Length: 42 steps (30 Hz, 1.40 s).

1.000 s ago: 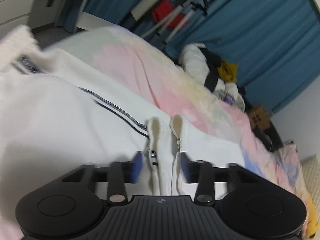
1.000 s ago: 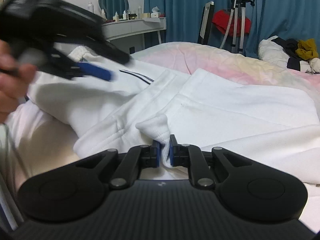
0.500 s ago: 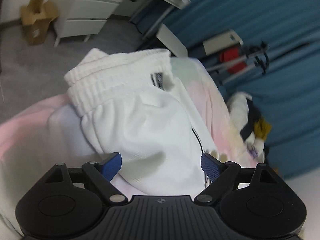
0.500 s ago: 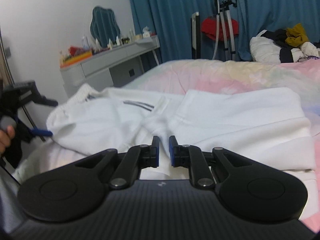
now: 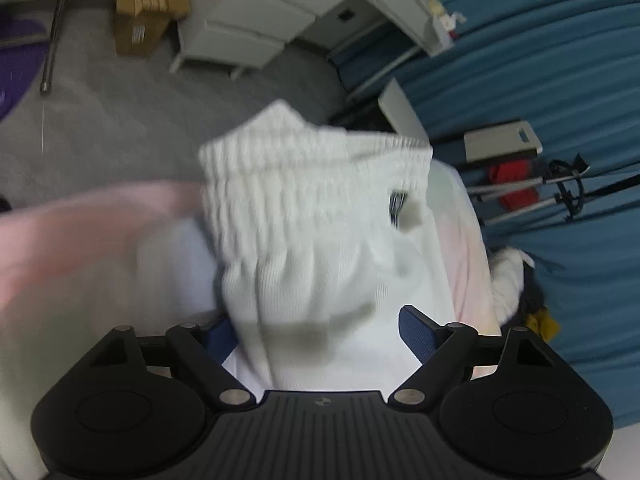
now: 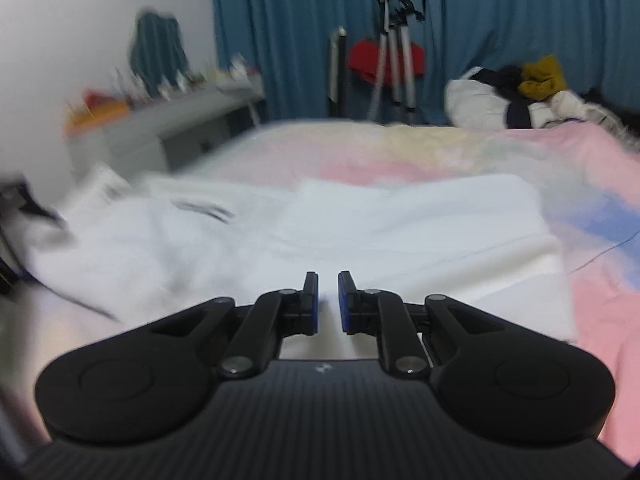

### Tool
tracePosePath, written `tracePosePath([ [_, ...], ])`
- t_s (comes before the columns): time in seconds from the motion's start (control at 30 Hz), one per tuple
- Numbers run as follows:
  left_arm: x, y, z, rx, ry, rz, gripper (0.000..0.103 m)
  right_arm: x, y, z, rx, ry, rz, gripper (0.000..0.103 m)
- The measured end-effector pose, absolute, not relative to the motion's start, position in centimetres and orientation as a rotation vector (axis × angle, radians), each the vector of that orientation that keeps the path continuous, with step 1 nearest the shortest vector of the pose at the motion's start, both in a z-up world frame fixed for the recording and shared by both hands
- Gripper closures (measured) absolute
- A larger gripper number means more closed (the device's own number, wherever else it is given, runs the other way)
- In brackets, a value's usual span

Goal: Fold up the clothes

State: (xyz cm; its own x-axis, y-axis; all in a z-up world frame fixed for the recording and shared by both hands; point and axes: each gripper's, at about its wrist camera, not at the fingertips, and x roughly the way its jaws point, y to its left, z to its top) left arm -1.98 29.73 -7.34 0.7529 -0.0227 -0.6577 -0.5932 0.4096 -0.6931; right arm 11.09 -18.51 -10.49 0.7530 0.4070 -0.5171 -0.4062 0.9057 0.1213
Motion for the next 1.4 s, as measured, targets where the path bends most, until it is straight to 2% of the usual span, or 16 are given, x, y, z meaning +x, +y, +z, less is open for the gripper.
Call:
tracePosePath([
  [0.07, -1.7, 30.0, -7.1, -1.069, 0.620, 0.437, 0.031, 12.4, -18.1, -12.3, 0.004, 0.623, 0.420, 0.090],
  [0.17, -1.6, 30.1, -7.1, -1.037, 0.605, 0.485, 0.053, 13.2, -18.0, -13.3, 0.051, 0.650, 0.405, 0.090],
  [0.2, -1.6, 30.0, -6.7, -1.009, 0.605, 0.491, 0.065, 13.2, -18.0, -13.2, 0.050, 0.648, 0.405, 0.090],
  [0.23, -1.6, 29.6, -6.2, -0.973, 0.598, 0.493, 0.070, 13.1, -18.1, -13.0, 0.055, 0.646, 0.404, 0.090],
  [0.33, -1.6, 27.6, -3.5, -0.821, 0.540, 0.476, 0.082, 12.9, -18.7, -12.4, 0.066, 0.651, 0.388, 0.090],
  [0.4, -1.7, 25.1, -1.0, -0.689, 0.471, 0.462, 0.085, 12.8, -19.7, -11.5, 0.072, 0.642, 0.362, 0.090],
  [0.63, -0.1, 10.4, 6.7, -0.296, 0.198, 0.376, 0.087, 11.1, -27.4, -5.3, 0.183, 0.406, 0.203, 0.089],
  [0.77, 1.3, -0.2, 8.2, -0.151, 0.079, 0.261, 0.088, 10.8, -31.3, -3.8, 0.229, 0.355, 0.145, 0.089],
  [0.9, 2.6, -10.1, 4.9, 0.021, 0.073, 0.129, 0.088, 11.3, -34.5, -3.9, 0.315, 0.362, 0.120, 0.089],
  [1.03, 2.9, -18.2, -2.2, 0.243, 0.161, -0.023, 0.087, 12.5, -37.4, -5.0, 0.452, 0.409, 0.152, 0.089],
  [1.13, 3.5, -21.4, -7.0, 0.365, 0.275, -0.109, 0.088, 13.7, -39.6, -6.5, 0.587, 0.477, 0.237, 0.089],
  [1.23, 3.3, -22.0, -8.6, 0.427, 0.302, -0.143, 0.087, 15.3, -40.8, -8.3, 0.692, 0.568, 0.325, 0.089],
  [1.3, 3.3, -21.7, -8.2, 0.449, 0.305, -0.158, 0.080, 16.2, -41.2, -9.3, 0.771, 0.602, 0.373, 0.089],
  [1.37, 3.3, -21.0, -7.5, 0.458, 0.339, -0.184, 0.068, 17.2, -41.2, -10.0, 0.835, 0.626, 0.423, 0.089],
  [1.4, 3.1, -20.5, -7.4, 0.472, 0.351, -0.192, 0.057, 17.8, -41.0, -10.2, 0.846, 0.637, 0.452, 0.089],
])
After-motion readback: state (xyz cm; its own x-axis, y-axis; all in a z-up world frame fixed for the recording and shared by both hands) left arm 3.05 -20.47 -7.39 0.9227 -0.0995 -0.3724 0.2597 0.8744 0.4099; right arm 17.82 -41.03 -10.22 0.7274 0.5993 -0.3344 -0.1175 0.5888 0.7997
